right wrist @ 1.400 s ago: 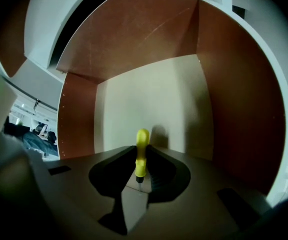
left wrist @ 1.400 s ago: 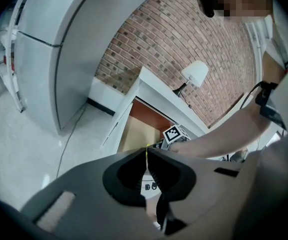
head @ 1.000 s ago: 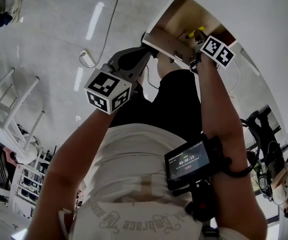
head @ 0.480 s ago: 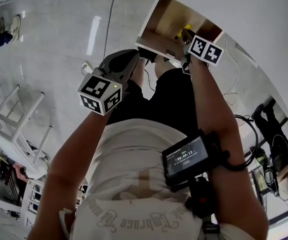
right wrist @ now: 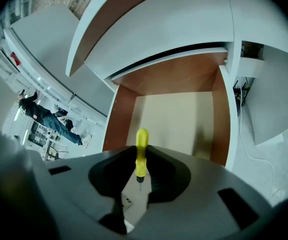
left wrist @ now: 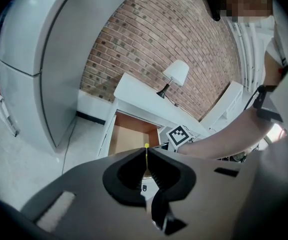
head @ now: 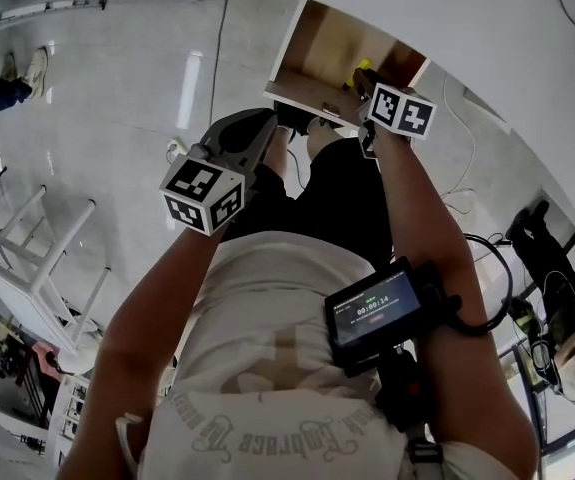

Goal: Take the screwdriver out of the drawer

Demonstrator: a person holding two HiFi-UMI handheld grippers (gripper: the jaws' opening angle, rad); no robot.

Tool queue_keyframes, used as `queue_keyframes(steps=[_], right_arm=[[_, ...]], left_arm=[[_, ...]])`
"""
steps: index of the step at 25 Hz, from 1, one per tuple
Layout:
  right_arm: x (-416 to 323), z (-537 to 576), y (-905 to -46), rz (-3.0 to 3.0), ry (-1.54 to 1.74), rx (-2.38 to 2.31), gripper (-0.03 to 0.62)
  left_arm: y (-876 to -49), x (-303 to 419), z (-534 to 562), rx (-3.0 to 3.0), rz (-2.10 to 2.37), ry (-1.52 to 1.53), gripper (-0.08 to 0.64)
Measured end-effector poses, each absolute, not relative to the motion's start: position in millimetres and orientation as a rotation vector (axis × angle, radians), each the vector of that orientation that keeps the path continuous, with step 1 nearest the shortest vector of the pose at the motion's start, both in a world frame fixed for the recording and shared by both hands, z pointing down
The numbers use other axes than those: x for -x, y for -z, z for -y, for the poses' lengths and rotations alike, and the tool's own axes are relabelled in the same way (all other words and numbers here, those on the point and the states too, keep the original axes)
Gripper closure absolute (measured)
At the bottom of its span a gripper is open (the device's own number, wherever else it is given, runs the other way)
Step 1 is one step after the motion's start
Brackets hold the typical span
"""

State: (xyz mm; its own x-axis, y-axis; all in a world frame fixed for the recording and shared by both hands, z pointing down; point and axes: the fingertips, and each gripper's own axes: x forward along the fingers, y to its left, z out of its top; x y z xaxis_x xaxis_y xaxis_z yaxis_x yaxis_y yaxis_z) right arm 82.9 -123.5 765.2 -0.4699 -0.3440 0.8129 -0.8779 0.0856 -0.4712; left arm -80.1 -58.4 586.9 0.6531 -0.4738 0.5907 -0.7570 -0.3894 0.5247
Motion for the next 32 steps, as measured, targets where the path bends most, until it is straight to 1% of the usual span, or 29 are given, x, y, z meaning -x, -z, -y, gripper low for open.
queue_keyframes(steps=[8, 18, 32], right_arm=[[-70.2, 125.9, -747.0, 1.938, -1.326, -1.197, 0.535], [-83.2, 110.4, -679.3, 2.028, -1.225, -1.203, 0.535], [-77.5, 105.1, -609.6, 2.128, -1.116, -1.197, 0.535]], left_arm=[[-582.6, 80.9, 66.7, -2.106, 0.926, -0.448, 0.546], [-539.6, 67.3, 62.0, -2.164, 0.919, -0.447, 0.546], [-502.9, 61.6, 78.4, -2.245, 0.864, -0.435, 0.546]])
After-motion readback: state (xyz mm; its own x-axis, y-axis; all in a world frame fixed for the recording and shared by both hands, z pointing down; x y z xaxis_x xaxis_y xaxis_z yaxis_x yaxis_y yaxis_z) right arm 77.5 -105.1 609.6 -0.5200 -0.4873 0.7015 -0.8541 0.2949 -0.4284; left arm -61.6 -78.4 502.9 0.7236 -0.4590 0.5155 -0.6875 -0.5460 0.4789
